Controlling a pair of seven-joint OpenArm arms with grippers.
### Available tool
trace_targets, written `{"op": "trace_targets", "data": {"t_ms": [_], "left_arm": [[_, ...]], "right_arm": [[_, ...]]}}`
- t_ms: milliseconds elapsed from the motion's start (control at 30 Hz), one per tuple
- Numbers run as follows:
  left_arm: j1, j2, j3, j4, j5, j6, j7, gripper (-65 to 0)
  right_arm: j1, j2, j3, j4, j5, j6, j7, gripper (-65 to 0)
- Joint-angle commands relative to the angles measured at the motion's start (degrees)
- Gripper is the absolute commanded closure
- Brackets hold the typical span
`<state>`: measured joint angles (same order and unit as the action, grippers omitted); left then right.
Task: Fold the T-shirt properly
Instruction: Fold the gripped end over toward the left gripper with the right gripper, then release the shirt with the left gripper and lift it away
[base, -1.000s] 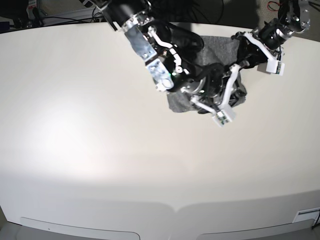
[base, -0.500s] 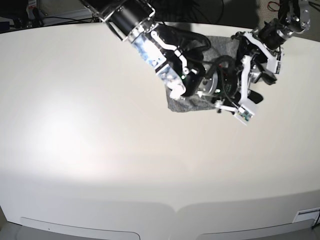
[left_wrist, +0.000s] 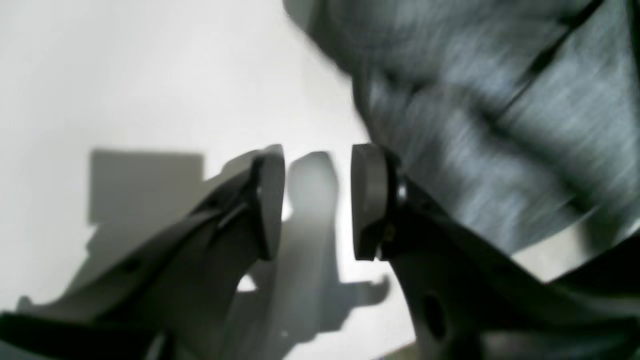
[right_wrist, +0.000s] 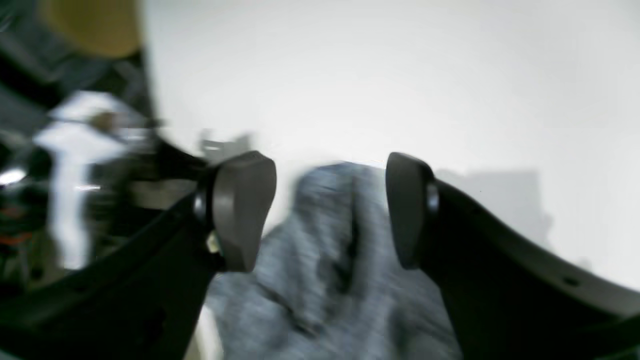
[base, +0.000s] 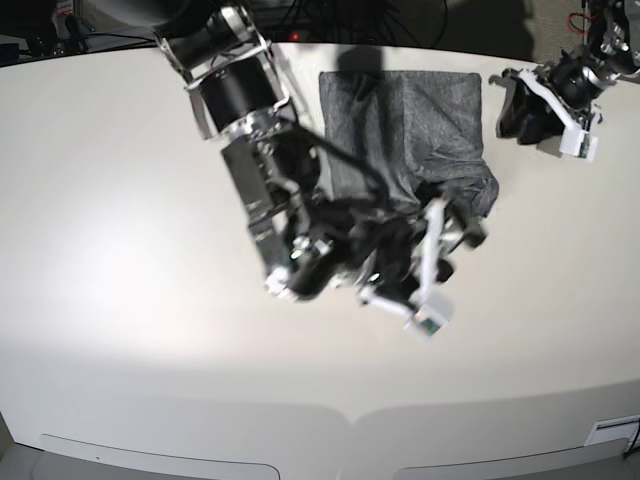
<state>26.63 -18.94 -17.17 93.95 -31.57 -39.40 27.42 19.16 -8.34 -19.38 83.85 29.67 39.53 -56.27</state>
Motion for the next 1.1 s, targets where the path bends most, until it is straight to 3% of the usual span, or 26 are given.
{"op": "trace_targets", "data": {"t_ms": [0, 67, 200, 333, 533, 567, 700, 833, 967, 1067], "left_arm": [[-0.3, -0.6, -0.4, 2.4, -1.9, -0.6, -1.1, -21.5], [-0.3, -0.6, -0.4, 5.1, -4.1, -0.6, 0.5, -21.5], [-0.1, -0.4, -0.4, 9.8, -5.1, -0.6, 1.7, -21.5], [-0.2, 2.1, 0.0, 12.7, -4.7, -0.6, 1.7, -21.5], [-1.5, 5.8, 6.3, 13.8, 2.9, -0.6, 1.2, -21.5], [-2.1, 5.9, 7.9, 13.8, 4.1, -0.6, 1.2, -21.5], [-4.8, 5.9, 13.4, 13.8, 8.8, 5.7, 1.3, -21.5], [-5.8, 5.9, 18.2, 13.8, 14.5, 6.8, 1.3, -21.5], [-5.8, 5.9, 22.0, 13.7, 20.8, 10.9, 1.3, -21.5], [-5.8, 5.9, 22.5, 13.7, 21.2, 11.4, 1.3, -21.5]], "right_arm": [[2.0, -0.7, 2.5, 1.1, -0.8, 0.5, -0.9, -38.3], [2.8, -0.2, 6.6, 1.1, -0.9, 0.5, -2.6, -38.3], [2.4, 6.4, 12.0, 1.2, -1.2, 0.5, -3.0, -33.2], [1.4, 13.4, 15.3, 1.1, -2.8, -1.1, -3.6, -32.9], [-2.4, 20.8, 20.0, 1.1, -2.6, -1.5, -4.3, -32.9], [-3.2, 21.5, 20.7, 1.1, -2.6, -1.5, -4.2, -32.9], [-5.8, 23.3, 23.8, 1.1, -2.6, -1.5, -4.3, -32.9], [-7.6, 24.5, 26.4, 1.2, -2.4, -1.5, -4.2, -32.9], [-8.5, 25.4, 28.2, 1.1, -2.4, -1.5, -4.3, -32.9], [-8.6, 26.1, 29.0, 1.2, -2.4, -1.5, -4.3, -32.9]]}}
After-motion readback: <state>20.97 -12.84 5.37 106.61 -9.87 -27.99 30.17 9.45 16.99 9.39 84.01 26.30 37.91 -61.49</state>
